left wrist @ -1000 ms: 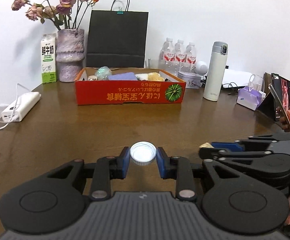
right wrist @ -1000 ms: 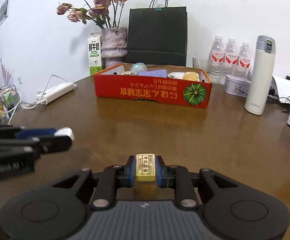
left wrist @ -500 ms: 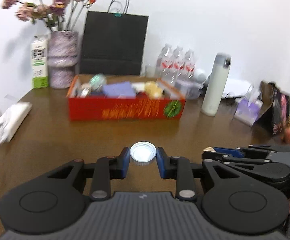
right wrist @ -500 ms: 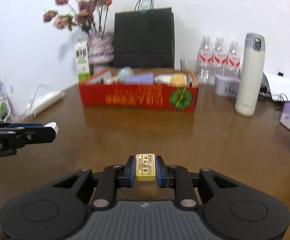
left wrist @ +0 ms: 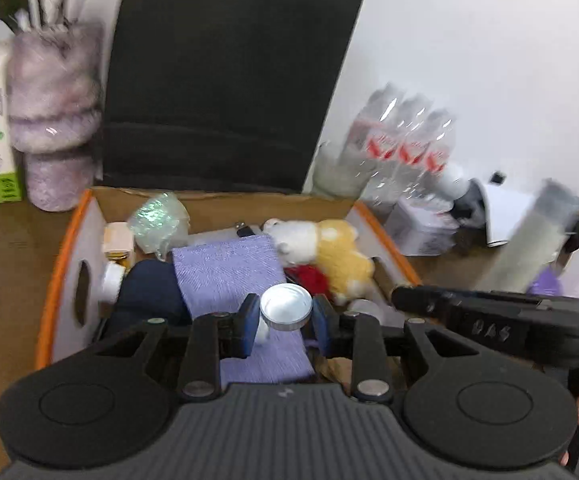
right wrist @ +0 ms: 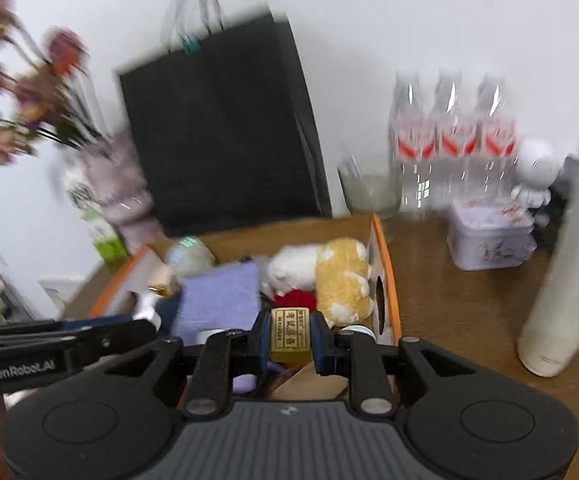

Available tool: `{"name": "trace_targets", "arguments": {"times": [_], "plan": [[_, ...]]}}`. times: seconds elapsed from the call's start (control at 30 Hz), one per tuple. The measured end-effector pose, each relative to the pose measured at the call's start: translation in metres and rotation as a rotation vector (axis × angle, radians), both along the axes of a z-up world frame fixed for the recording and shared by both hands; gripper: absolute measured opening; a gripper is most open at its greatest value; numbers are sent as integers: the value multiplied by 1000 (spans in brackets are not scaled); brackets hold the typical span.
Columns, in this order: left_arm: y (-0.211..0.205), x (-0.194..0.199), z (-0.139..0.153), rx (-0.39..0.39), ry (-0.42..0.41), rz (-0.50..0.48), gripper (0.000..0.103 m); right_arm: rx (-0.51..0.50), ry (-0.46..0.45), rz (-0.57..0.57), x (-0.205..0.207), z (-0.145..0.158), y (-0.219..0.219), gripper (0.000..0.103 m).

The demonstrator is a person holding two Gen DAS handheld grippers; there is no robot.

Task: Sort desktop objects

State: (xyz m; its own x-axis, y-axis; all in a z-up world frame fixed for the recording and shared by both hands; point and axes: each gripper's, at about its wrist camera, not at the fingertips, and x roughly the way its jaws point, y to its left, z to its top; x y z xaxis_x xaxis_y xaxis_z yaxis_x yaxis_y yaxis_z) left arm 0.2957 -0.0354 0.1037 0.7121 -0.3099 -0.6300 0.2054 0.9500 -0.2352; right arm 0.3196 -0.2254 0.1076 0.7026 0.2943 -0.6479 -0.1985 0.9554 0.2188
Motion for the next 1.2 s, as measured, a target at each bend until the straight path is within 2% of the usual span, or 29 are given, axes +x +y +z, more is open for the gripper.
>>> {"name": "trace_targets", "arguments": {"times": [0.17, 0.2, 0.27, 0.3, 0.4, 0.53, 0.67, 0.73, 0.8, 0.9, 0.97, 1.07, 1.2], "plan": [[-2, 54, -28, 13, 55, 38, 29, -32, 110, 6, 46, -41, 11, 21], [-1, 63, -32, 25, 54, 41, 30, -27, 112, 13, 51, -46, 13, 23], [3, 78, -35, 47, 59, 56, 36, -2, 107, 22, 57, -51, 15, 34], [6, 84, -35, 47, 64, 65, 38, 13, 97, 20, 59, -49, 15, 40], [15, 88, -30, 46, 58, 63, 49, 19, 27, 0, 57, -35, 13, 48], [21, 75, -17, 67, 39, 93, 54, 23, -25, 10, 46, -13, 9, 50], [25, 49, 2, 69, 35, 125, 64, 20, -25, 27, 26, 2, 12, 52], [24, 27, 12, 83, 14, 127, 75, 7, -26, 45, 9, 9, 15, 55], [23, 5, 17, 89, 0, 136, 85, -26, -35, 48, -8, 15, 18, 62], [21, -38, 15, 124, -17, 143, 91, -58, -52, 34, -37, 13, 19, 68], [18, -70, 9, 150, -49, 158, 101, -53, -41, 28, -60, 5, 16, 68], [19, -123, -5, 160, -90, 214, 103, -51, -59, 16, -102, -8, 14, 68], [22, -188, -29, 180, -125, 251, 103, -112, -122, -18, -165, -27, 17, 69]]}}
